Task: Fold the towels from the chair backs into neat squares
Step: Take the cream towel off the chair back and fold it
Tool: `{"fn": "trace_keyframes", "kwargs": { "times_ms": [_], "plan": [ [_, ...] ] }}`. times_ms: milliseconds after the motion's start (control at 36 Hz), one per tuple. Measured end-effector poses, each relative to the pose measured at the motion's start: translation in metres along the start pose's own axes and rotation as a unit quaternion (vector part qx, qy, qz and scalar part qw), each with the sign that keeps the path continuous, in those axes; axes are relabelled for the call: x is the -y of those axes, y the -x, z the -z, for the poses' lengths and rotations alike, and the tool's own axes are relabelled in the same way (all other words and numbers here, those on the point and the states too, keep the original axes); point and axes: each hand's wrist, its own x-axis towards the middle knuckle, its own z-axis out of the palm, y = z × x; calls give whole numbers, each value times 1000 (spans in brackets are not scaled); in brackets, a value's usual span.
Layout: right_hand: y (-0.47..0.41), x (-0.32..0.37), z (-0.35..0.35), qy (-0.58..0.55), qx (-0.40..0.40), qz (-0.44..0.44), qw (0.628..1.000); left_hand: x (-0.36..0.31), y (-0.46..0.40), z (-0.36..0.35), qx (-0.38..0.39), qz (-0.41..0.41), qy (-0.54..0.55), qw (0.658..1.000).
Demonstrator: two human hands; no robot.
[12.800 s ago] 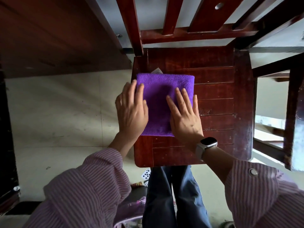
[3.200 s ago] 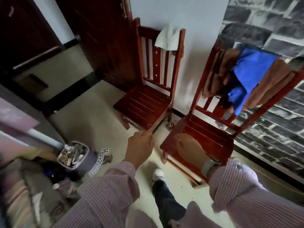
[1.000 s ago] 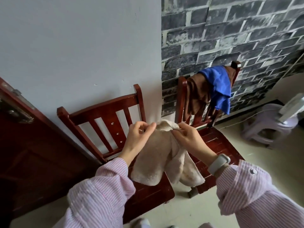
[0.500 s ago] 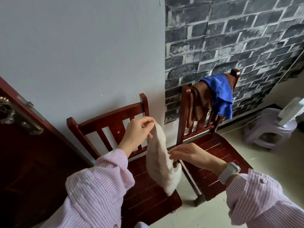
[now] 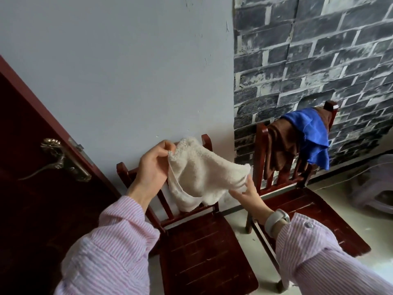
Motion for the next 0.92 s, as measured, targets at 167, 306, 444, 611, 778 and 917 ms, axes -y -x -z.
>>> {"fn": "trace_keyframes", "kwargs": {
  "times_ms": [167,306,444,611,778,917],
  "plan": [
    [-12,-6,-13,-165,36,-191,967,-5,8,16,-40,-7,62,997],
    [-19,-13,-23,-168,3,-163,972,1,8,28,-109,5,47,993],
    [-23,-22,-3,-193,-63,-142,969,22,8,56,-212,16,-29,977],
    [-30,-25,25,-92,-110,-131,981,54,14,83,-261,65,-169,948],
    [-31,-25,44,5,-133,-87,987,83,12,88,-289,193,-139,927],
    [-24,-26,52,25,-122,-80,989,103,17,91,-250,185,-197,930]
  ]
}}
